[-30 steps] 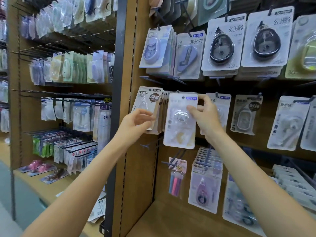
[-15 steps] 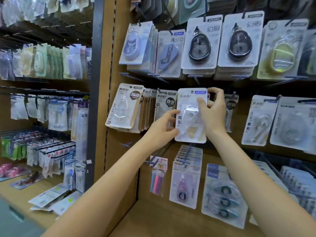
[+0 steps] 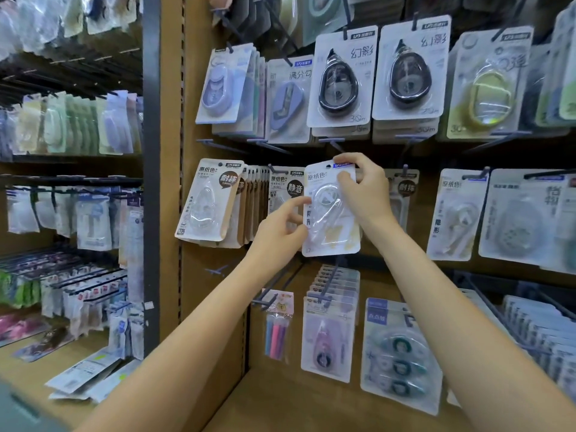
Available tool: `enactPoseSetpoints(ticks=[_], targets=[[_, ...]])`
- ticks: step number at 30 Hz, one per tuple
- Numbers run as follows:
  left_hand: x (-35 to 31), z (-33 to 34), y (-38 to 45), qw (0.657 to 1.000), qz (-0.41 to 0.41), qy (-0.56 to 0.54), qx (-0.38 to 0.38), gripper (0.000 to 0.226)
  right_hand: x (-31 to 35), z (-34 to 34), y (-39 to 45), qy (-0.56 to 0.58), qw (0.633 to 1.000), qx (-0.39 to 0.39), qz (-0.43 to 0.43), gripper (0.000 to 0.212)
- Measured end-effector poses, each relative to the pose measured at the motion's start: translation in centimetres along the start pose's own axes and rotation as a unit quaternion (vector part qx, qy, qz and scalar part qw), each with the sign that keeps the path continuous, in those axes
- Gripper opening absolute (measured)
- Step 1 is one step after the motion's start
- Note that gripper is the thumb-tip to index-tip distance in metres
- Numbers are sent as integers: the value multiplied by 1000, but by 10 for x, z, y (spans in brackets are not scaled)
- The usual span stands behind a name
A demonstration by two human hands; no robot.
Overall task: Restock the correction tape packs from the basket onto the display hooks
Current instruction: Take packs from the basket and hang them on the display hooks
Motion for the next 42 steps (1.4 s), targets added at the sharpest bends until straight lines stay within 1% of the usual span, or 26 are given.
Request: enactPoseSetpoints(ticks=[5,10,14,16,17,19,21,22,24,25,26,27,28,30,32,34,35,37,38,40,41,42], targets=[[-6,-3,0,1000,-1,-12,6,49,-7,-1,-2,25,998,22,45,31],[-9,-3,-3,1000,6,-14,11,52,-8,-5,-7,108,989,20,94,33],[-15,1,-2,999,11,-29,24,52,-16,-10,-8,138,981,20,133,32],[-13,4,0,999,-3,-19,26,52,-25,-10,-6,101,984,16,146,33],[-10,6,1,999,-16,-9,35,53,-29,-10,-3,59,988,16,140,34],[0,14,1,995,-56,14,82,54,-32,-10,5,-55,994,29,94,37],[12,21,-1,987,-88,50,122,48,-34,-8,11,-165,983,53,57,41],[16,21,-2,987,-91,67,116,44,-36,-6,12,-220,972,69,53,44],[22,14,-5,991,-85,77,63,39,-41,-4,7,-353,929,93,55,53],[25,10,-6,993,-78,77,32,36,-39,-6,0,-406,910,77,45,54],[27,5,-9,995,-65,79,5,33,-33,-8,-10,-428,903,42,21,51],[29,0,-14,995,-49,83,-21,30,-26,-10,-23,-413,911,5,-6,45],[31,-6,-20,995,-31,86,-47,28,-22,-10,-38,-365,931,-23,-25,38],[33,-23,-40,991,-3,88,-103,25,-14,-2,-74,-240,969,-31,-51,28],[38,-45,-71,984,18,95,-151,24,0,15,-117,-145,985,-20,-92,22],[57,-70,-116,975,14,118,-189,24,9,42,-165,-85,989,20,-121,20],[75,-81,-144,970,-12,130,-204,25,10,60,-193,-66,988,56,-127,20],[126,-102,-210,959,-107,150,-217,27,0,108,-253,-55,979,152,-121,21],[157,-111,-247,950,-167,157,-213,27,-12,137,-285,-62,969,214,-109,22],[213,-127,-321,925,-275,190,-180,25,-47,195,-355,-82,930,354,-50,28],[237,-137,-356,911,-322,203,-160,25,-67,222,-389,-89,901,424,-7,30],[259,-146,-390,894,-370,206,-147,25,-87,246,-424,-91,863,495,39,31]])
Point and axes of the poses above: each hand's wrist, its own y-axis towards the middle knuckle, its own z-axis out of the palm, x = y × z, the point moved 7 cm from there along y, towards the middle knuckle, and after that the axes turned 2 degrees about -x, right-handed, at the moved point
